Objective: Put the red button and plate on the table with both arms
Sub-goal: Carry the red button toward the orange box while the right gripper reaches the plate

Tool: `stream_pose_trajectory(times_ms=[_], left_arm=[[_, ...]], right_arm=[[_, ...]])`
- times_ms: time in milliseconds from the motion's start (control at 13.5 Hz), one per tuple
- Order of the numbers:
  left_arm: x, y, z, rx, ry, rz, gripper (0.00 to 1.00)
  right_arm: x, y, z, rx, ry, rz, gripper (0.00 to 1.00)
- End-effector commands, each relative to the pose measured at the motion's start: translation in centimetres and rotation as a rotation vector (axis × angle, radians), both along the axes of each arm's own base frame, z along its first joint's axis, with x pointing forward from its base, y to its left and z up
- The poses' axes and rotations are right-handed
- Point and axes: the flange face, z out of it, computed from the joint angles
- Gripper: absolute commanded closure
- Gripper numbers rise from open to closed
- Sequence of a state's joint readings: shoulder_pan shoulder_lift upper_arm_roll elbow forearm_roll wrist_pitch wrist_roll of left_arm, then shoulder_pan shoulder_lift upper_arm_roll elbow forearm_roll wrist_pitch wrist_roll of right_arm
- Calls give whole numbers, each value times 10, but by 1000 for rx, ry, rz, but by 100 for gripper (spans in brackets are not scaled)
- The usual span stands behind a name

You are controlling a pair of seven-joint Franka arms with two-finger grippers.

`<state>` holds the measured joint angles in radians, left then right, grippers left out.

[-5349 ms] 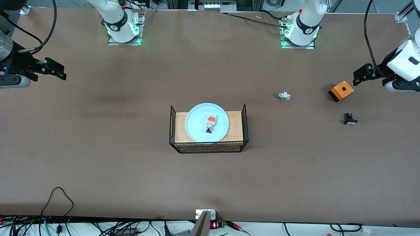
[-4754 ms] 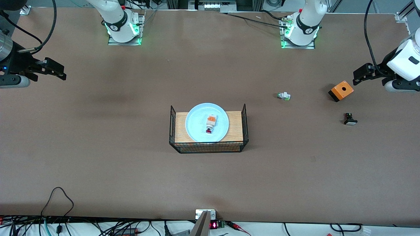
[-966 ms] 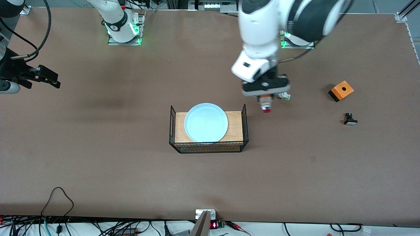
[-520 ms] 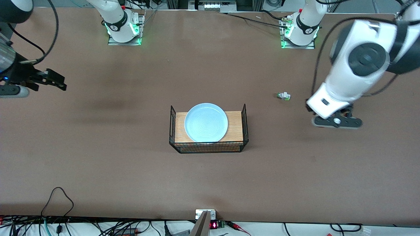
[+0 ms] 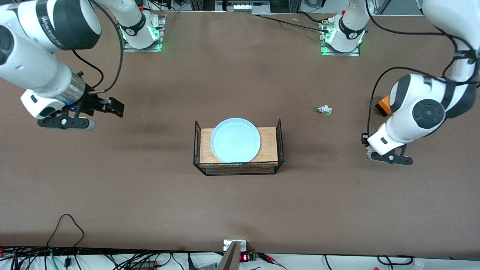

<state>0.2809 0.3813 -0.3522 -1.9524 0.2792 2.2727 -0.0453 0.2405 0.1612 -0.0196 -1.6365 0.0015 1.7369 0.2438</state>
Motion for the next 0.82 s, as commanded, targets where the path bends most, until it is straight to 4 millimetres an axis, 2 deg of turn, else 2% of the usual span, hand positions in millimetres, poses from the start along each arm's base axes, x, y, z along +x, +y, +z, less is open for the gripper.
stream_pose_trajectory(times_ms=[0,149,297,446,520,594,669,743], left_arm=[[-21,32,-55,-66,-81,-45,84],[-28,48,-88,-106,-116,-67,84],[-35,53,-101,-120,-116,-70,84],[-39,53,-109,-126,-101,-68,80],[-40,54,-113,-128,-94,-65,74],[-40,54,-113,-128,-94,-69,42],[-39,54,-110,-127,-98,-68,0],[-36,54,-103,-121,-106,-65,0]], right_arm=[[-8,52,-1,2,-5,-12,0],[-14,111,-16,25,-22,-186,0],[-30,181,-35,93,-19,-355,0],[-33,217,-52,117,-34,-514,0],[-32,229,-63,118,-30,-592,0],[-34,241,-77,104,-23,-670,0],[-33,254,-88,115,-30,-757,0],[-28,259,-99,127,-39,-838,0]])
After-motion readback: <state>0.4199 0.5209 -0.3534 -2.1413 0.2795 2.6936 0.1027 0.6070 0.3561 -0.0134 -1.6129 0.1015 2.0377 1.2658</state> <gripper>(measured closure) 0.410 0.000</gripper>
